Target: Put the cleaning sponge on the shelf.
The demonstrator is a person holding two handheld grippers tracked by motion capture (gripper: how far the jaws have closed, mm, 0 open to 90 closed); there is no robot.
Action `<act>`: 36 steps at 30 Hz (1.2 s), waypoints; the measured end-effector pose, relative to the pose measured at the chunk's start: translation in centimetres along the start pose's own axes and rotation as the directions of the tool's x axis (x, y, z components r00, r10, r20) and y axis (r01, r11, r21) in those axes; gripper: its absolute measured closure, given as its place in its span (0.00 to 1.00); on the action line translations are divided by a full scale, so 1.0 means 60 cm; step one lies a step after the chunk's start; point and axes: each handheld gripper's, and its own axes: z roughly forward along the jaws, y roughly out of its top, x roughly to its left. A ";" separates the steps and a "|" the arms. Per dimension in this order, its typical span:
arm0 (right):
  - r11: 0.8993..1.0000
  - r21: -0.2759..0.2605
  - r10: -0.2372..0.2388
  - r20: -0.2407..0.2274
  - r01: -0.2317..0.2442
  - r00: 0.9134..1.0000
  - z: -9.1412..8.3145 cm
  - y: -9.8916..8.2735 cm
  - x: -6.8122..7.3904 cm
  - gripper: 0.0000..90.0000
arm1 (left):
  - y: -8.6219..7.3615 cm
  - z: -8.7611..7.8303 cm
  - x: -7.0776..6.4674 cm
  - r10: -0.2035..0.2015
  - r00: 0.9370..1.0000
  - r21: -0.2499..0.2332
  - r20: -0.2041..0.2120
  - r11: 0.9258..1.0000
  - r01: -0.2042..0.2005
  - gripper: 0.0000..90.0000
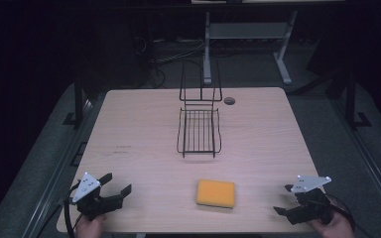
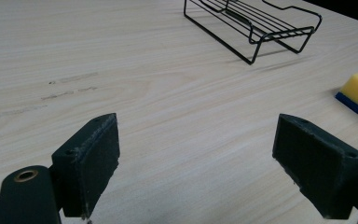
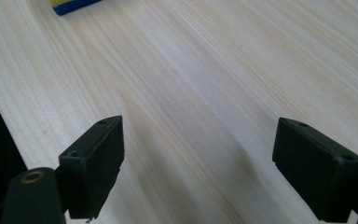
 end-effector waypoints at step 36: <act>0.992 0.064 -0.101 -0.085 0.106 0.991 0.023 0.068 0.035 0.18 | -0.001 0.004 0.004 -0.002 1.000 0.016 0.002 1.000 0.002 0.16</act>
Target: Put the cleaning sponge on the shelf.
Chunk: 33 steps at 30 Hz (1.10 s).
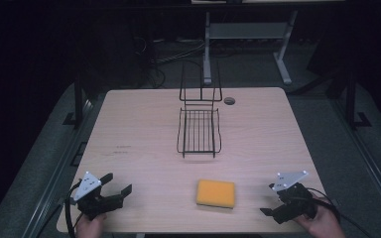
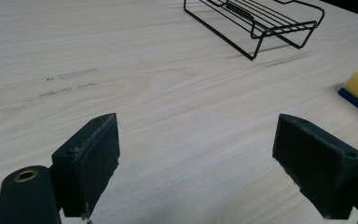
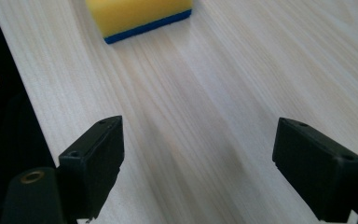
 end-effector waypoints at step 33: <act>0.991 0.035 -0.127 -0.080 0.130 0.989 0.017 0.083 0.024 0.18 | 0.000 0.000 0.001 0.000 1.000 -0.001 0.010 1.000 0.000 0.16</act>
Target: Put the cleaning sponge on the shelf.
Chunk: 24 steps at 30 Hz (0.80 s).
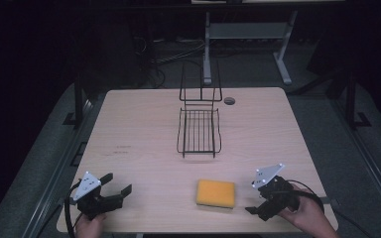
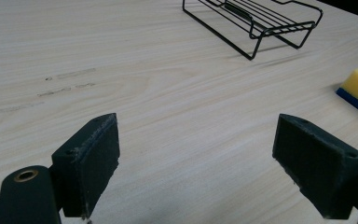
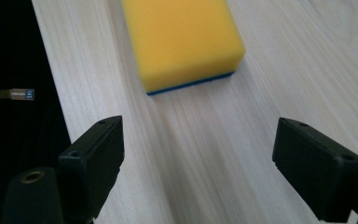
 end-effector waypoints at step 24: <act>0.995 0.039 -0.088 -0.083 0.092 0.993 0.021 0.080 0.002 0.18 | 0.002 -0.001 0.000 0.009 1.000 0.003 0.004 1.000 -0.009 0.16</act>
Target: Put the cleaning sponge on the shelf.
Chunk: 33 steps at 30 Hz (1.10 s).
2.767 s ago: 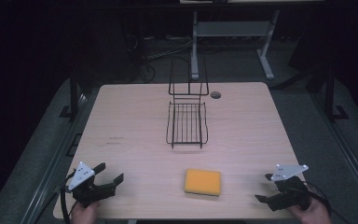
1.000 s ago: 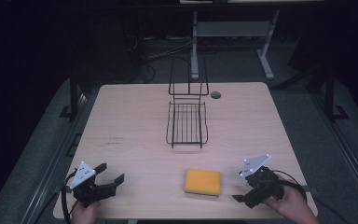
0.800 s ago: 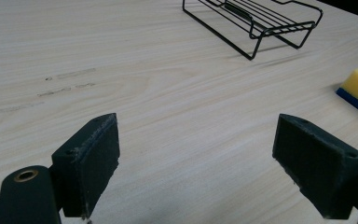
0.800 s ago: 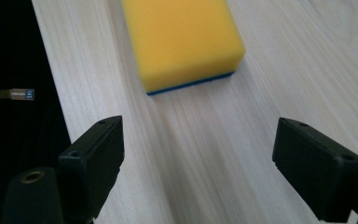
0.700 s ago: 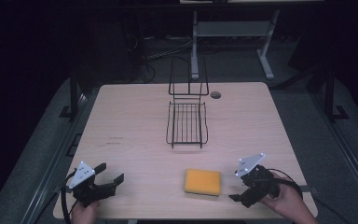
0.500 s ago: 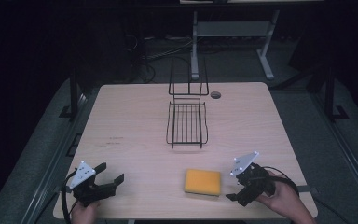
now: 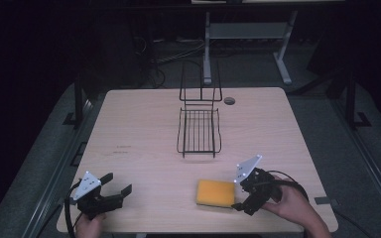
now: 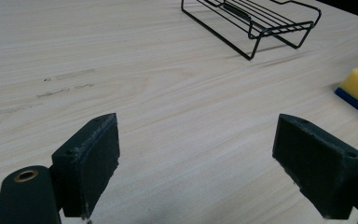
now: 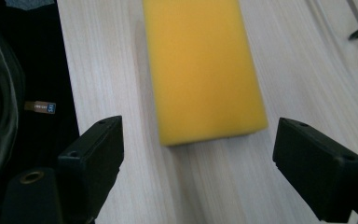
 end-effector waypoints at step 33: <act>0.996 0.066 -0.062 -0.071 0.067 0.996 0.049 0.077 -0.015 0.18 | 0.000 0.000 -0.003 0.004 1.000 -0.008 0.009 1.000 -0.004 0.16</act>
